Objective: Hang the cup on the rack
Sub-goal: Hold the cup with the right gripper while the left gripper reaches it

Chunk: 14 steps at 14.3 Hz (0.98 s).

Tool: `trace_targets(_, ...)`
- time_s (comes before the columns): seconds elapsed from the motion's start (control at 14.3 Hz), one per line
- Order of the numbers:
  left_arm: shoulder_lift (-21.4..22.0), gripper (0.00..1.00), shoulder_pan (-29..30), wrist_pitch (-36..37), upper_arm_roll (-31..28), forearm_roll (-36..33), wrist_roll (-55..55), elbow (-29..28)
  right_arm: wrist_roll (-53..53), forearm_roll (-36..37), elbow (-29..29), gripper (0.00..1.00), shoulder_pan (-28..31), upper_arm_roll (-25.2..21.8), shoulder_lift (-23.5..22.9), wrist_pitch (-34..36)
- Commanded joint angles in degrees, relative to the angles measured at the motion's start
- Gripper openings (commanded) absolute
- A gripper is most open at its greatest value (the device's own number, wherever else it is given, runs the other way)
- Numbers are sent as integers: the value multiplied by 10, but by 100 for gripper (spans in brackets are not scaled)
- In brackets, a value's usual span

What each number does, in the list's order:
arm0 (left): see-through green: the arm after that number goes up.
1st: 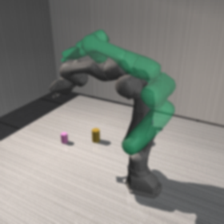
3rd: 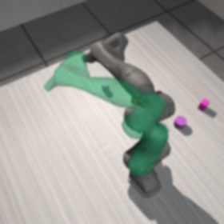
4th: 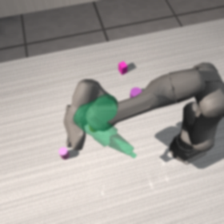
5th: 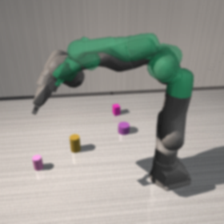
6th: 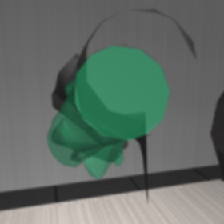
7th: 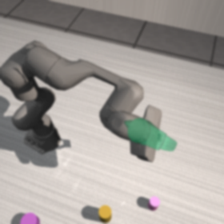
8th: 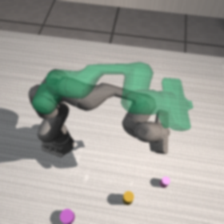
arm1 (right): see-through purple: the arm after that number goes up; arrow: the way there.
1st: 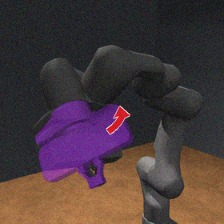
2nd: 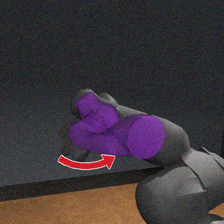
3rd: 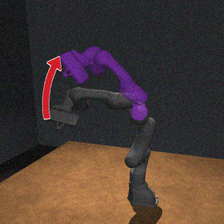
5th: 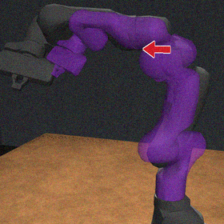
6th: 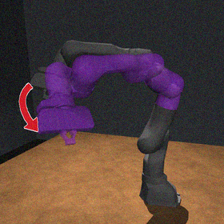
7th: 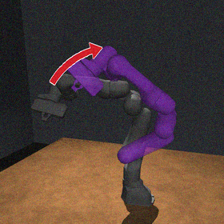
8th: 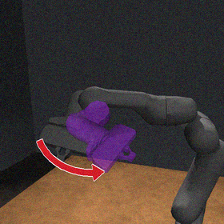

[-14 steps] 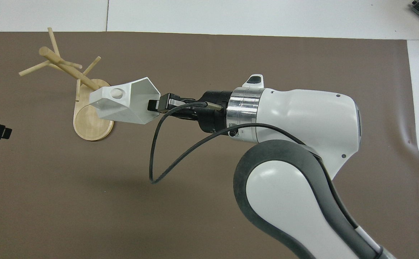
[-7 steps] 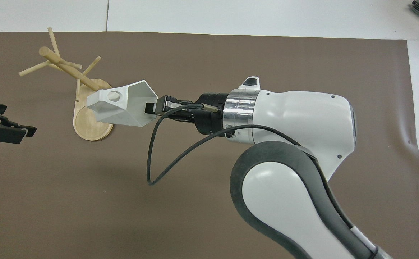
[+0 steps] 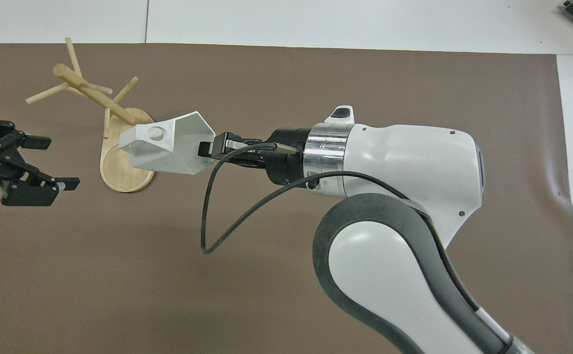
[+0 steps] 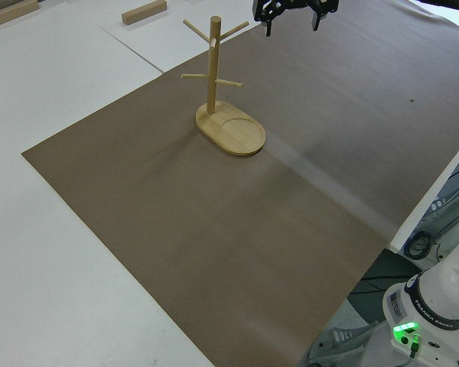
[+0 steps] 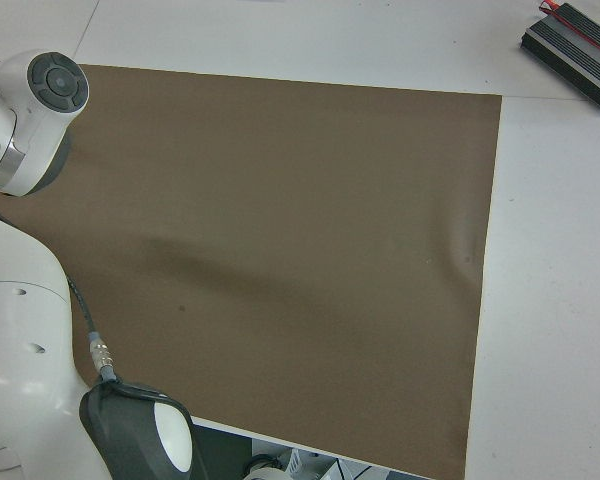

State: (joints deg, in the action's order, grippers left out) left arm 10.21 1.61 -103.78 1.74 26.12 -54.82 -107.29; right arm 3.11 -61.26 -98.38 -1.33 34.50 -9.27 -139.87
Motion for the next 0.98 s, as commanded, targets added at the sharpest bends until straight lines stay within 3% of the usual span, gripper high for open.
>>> trace_targets(0.0, 41, 100, -19, -42, -3, 44, -42, -63, 17, 13, 2, 0, 5, 7, -2, 0)
trace_targets(0.91, 9, 100, -62, -111, -3, 111, -132, -56, 30, 48, -1, 0, 5, 7, -1, 5)
